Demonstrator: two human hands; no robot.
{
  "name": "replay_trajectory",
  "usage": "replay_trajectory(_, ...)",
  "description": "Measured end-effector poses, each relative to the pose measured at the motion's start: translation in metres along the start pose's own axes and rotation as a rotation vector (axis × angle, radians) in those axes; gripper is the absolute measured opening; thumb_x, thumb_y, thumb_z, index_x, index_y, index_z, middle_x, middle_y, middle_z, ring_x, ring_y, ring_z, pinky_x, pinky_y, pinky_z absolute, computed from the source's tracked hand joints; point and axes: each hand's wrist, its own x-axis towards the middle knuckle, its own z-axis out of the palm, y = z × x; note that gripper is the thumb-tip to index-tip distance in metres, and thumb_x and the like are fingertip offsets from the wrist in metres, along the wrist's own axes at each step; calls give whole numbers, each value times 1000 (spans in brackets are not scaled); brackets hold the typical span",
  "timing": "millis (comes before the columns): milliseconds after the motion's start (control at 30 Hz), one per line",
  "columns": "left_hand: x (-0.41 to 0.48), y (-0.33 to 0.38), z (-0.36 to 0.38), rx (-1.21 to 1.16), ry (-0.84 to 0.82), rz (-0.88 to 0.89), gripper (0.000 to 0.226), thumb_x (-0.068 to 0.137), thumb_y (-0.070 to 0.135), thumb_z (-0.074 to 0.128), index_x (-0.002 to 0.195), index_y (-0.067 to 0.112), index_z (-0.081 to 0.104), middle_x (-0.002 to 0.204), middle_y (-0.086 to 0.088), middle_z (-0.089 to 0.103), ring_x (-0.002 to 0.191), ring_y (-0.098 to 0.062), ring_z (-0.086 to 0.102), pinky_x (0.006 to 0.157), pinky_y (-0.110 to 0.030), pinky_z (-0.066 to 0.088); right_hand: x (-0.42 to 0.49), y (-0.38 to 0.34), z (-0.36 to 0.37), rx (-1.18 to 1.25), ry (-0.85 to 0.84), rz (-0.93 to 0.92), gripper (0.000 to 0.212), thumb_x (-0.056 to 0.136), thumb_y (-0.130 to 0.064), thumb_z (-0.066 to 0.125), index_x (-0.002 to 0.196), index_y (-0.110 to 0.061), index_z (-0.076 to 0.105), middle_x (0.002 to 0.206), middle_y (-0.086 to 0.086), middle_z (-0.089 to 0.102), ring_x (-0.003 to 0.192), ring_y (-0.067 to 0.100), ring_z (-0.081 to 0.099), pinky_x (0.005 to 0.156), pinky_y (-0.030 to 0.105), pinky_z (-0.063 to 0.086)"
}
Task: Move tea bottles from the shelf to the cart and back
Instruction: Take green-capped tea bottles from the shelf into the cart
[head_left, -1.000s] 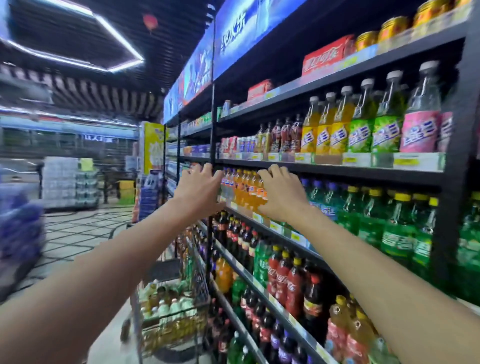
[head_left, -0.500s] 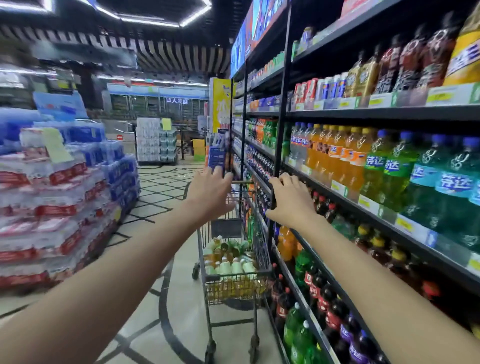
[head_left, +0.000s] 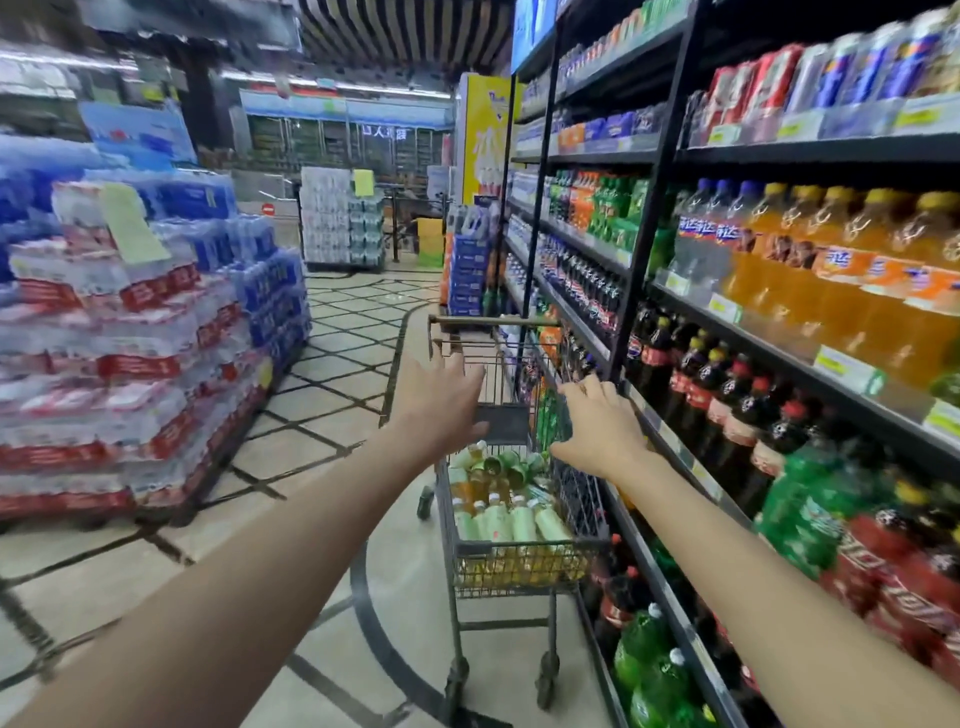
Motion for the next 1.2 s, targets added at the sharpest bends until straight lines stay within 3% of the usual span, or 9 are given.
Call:
replay_trajectory(233, 71, -65, 65, -97, -33, 77, 71, 90, 55, 61, 145, 16, 38, 140, -10, 47, 126, -30, 47, 100, -44, 43, 82, -45, 42, -16, -68, 87, 75, 86, -48, 68, 147, -19, 34, 143, 9, 38, 133, 29, 35, 108, 41, 35)
replay_trajectory(533, 132, -130, 141, -94, -143, 131, 64, 89, 59, 59, 135, 17, 44, 132, -10, 50, 123, -30, 49, 98, -45, 43, 156, -77, 89, -23, -110, 174, 75, 86, -47, 68, 146, -17, 36, 144, 11, 39, 136, 30, 35, 108, 42, 37)
replay_trajectory(1200, 321, -90, 288, -111, -354, 335, 71, 91, 56, 60, 143, 15, 37, 141, -13, 43, 129, -34, 44, 104, -49, 42, 354, -33, 231, 109, -328, 305, 77, 87, -41, 68, 150, -17, 31, 148, 10, 35, 137, 30, 32, 109, 43, 35)
